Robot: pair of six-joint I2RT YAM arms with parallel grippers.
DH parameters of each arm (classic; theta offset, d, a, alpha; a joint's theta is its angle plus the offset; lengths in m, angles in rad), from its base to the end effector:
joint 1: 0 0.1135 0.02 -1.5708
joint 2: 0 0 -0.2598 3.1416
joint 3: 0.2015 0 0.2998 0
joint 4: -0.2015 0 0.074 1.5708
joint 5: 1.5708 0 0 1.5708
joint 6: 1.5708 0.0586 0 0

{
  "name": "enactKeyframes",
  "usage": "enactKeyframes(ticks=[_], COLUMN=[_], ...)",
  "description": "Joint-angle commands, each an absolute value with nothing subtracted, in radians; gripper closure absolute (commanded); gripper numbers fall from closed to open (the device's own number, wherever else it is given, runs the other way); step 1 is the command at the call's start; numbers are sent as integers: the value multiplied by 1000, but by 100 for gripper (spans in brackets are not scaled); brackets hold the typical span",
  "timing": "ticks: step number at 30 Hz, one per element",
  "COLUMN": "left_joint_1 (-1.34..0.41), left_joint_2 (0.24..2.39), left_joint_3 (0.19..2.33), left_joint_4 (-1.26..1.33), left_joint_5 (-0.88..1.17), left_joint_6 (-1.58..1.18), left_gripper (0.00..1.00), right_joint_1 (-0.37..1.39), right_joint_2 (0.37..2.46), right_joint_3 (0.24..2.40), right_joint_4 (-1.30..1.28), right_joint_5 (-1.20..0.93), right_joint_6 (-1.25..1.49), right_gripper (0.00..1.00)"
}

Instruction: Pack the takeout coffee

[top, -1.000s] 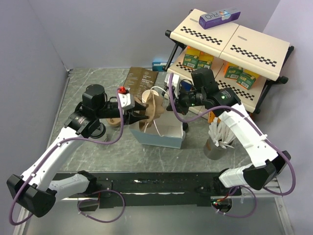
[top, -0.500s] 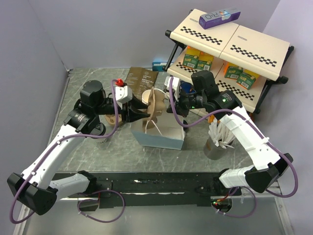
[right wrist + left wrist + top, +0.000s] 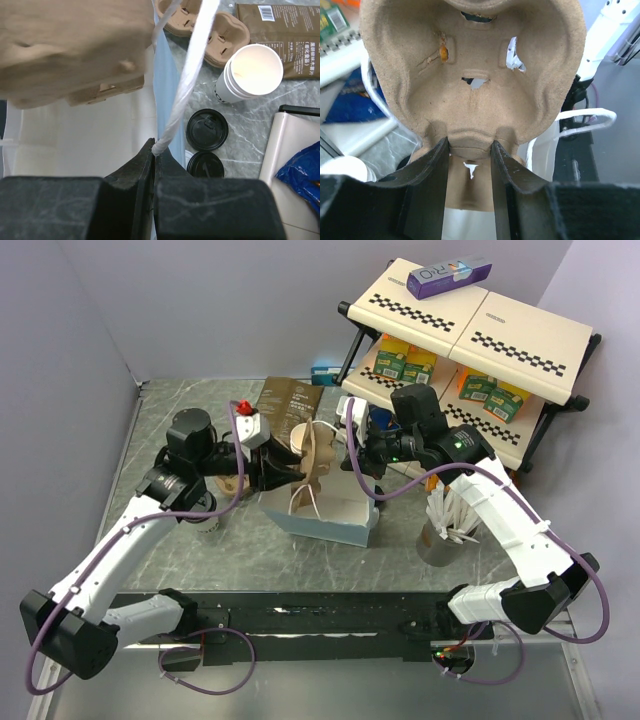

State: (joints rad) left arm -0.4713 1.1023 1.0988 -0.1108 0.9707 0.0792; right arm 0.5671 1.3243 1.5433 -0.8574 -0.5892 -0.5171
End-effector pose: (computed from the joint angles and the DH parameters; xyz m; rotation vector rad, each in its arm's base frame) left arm 0.2480 -0.1807 0.3921 1.1517 1.3268 -1.0987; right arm 0.2599 0.2041 0.4147 -1.3834 1.6639 0.6758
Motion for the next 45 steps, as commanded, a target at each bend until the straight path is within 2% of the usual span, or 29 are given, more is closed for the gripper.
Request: enactKeyframes(ticks=[1,9,15,20,23,32,39,45], left_joint_1=[-451,-428,-417,-420,-431,-503,-564,-711], left_joint_2=[1124,1109,1098,1108,1115,1158,1221,1267], left_joint_3=[1095,1109,1167,1129,1134,1238,1344,1442], left_joint_4=[17,37,-152,-74,-145,-477,-649,-811], left_joint_5=[1048,1106,1101,1121,1094,916,764,569], left_joint_6=[-64,-123,64,8,82,466,630,801], left_gripper=[99,99,99,99,99,99,99,99], right_joint_1=[572,569,555,549,551,552,551,558], right_joint_2=[1273,1266,1284,1299,1305,1321,1313,1307], right_joint_3=[1525,1490,1506,1528,1545,1586,1589,1586], right_joint_4=[-830,-828,-819,-810,-808,-802,-796,-787], right_joint_5=[-606,-584,-574,-586,-586,-589,-580,-538], right_joint_6=[-522,-528,-511,-503,-502,-505,-505,-503], right_gripper=[100,100,100,100,100,100,100,100])
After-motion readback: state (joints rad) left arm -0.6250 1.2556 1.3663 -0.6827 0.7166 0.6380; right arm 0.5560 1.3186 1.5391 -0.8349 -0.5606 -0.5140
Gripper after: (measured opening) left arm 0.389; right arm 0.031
